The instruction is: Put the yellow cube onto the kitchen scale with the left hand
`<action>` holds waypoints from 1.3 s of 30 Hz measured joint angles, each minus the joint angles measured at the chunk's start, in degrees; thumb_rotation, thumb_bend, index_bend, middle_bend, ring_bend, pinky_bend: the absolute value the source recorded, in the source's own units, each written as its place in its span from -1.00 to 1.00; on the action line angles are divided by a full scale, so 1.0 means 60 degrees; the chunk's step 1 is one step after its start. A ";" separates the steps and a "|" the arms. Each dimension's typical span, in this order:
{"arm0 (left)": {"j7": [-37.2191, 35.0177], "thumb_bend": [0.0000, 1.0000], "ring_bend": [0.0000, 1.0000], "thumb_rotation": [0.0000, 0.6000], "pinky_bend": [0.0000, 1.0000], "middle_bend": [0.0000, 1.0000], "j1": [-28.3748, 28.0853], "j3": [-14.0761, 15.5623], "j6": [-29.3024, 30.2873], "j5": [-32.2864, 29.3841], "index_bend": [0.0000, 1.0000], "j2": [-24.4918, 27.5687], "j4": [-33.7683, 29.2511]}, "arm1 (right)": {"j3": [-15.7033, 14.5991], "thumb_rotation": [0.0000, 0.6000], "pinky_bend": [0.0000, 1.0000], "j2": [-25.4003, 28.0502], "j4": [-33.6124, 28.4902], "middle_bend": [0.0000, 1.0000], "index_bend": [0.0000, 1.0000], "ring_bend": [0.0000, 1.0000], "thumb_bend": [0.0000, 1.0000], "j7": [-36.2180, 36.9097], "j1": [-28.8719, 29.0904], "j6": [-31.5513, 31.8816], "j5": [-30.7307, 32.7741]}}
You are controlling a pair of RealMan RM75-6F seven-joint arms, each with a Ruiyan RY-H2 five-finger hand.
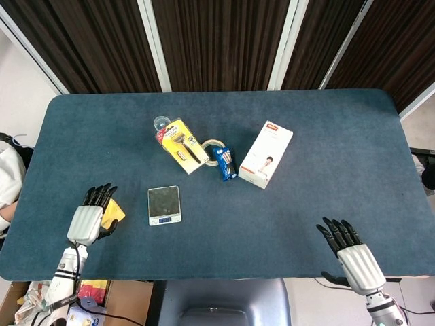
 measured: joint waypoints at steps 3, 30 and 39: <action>0.0016 -0.30 -1.00 1.00 -1.00 -1.00 -0.0108 -0.0015 -0.0539 -0.0445 -1.00 -0.0071 0.0165 | 0.0005 1.00 -1.00 0.0005 -0.0001 -1.00 -1.00 -1.00 -0.62 0.0012 0.0018 -0.0043 0.0020; 0.0946 0.75 0.74 1.00 0.89 0.40 -0.1046 -0.1206 0.0694 -0.0484 0.05 -0.1506 0.0086 | 0.0003 1.00 -1.00 0.0041 -0.0063 -1.00 -1.00 -1.00 -0.62 0.0050 0.0104 -0.0243 0.0111; 0.1983 0.63 0.41 1.00 0.62 0.11 -0.1830 -0.1305 -0.0035 -0.0914 -0.11 -0.2680 0.0780 | -0.0010 1.00 -1.00 0.0126 -0.0078 -1.00 -1.00 -1.00 -0.61 0.0227 0.0124 -0.0236 0.0105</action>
